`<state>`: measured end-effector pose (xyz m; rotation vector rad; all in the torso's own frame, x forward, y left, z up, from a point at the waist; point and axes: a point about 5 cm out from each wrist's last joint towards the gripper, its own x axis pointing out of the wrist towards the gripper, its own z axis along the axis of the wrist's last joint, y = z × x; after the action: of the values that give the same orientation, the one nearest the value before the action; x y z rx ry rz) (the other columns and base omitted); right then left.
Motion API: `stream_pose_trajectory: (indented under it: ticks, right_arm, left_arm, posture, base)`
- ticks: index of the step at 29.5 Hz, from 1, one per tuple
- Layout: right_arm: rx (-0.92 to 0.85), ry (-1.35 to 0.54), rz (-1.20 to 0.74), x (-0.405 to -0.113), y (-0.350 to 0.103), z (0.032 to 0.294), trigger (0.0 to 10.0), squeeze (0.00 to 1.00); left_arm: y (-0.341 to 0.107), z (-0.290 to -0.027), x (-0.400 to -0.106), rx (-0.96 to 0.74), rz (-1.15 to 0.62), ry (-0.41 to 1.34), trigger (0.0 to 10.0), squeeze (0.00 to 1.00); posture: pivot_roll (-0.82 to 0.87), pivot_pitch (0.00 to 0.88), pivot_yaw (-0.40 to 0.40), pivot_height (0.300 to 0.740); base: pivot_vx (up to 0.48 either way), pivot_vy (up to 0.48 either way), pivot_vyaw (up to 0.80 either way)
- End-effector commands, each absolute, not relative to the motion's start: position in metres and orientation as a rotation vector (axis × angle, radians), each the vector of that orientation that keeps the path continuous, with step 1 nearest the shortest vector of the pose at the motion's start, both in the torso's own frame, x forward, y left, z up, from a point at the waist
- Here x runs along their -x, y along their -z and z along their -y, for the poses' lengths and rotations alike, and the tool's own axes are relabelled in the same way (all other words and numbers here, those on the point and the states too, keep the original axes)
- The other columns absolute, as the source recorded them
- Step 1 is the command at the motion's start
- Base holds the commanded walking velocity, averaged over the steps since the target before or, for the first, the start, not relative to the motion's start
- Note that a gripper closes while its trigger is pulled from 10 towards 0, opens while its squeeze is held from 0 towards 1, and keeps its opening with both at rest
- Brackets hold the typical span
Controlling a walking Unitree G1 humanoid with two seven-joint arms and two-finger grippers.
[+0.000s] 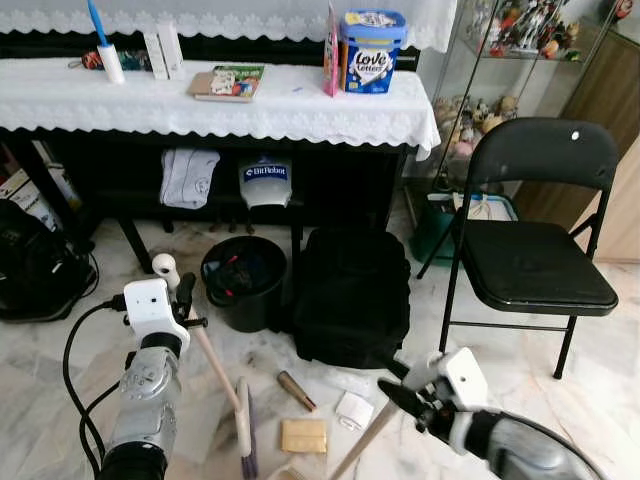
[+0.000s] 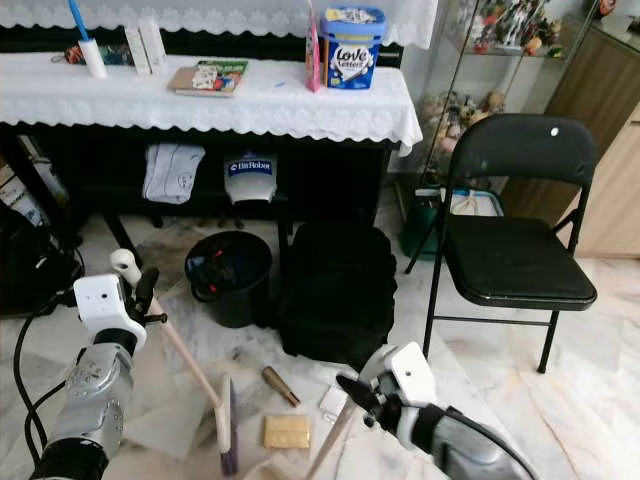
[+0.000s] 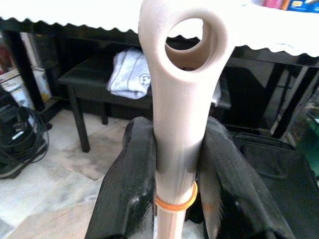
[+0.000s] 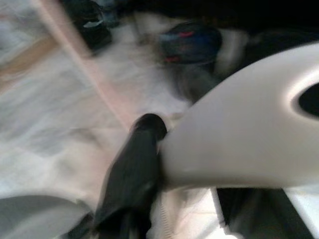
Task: Sweep floor
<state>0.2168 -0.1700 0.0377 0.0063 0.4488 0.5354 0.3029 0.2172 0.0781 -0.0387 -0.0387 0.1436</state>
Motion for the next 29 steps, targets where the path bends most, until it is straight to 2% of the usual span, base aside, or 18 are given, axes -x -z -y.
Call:
stream_pose_trajectory:
  ticks: [1, 13, 29]
  right_arm:
    - [0.06, -0.389, -0.332, -0.234, -0.055, 0.185, 10.0, 0.0]
    - [0.081, 0.067, -0.098, -0.256, -0.075, 0.204, 10.0, 0.0]
    - [-0.018, 0.28, -0.061, -0.267, -0.063, 0.207, 10.0, 0.0]
  left_arm:
    - [-0.086, -0.217, -0.307, 0.015, 0.075, -0.134, 10.0, 0.0]
    - [-0.085, -0.217, -0.306, 0.016, 0.074, -0.132, 10.0, 0.0]
    - [-0.086, -0.214, -0.307, 0.02, 0.076, -0.13, 10.0, 0.0]
  posture:
    - [-0.03, 0.0, -0.002, 0.74]
    - [-0.02, 0.0, -0.005, 0.74]
    - [-0.03, 0.0, -0.001, 0.74]
  base:
    - [0.0, 0.0, 0.0]
    - [0.0, 0.0, 0.0]
    - [0.0, 0.0, 0.0]
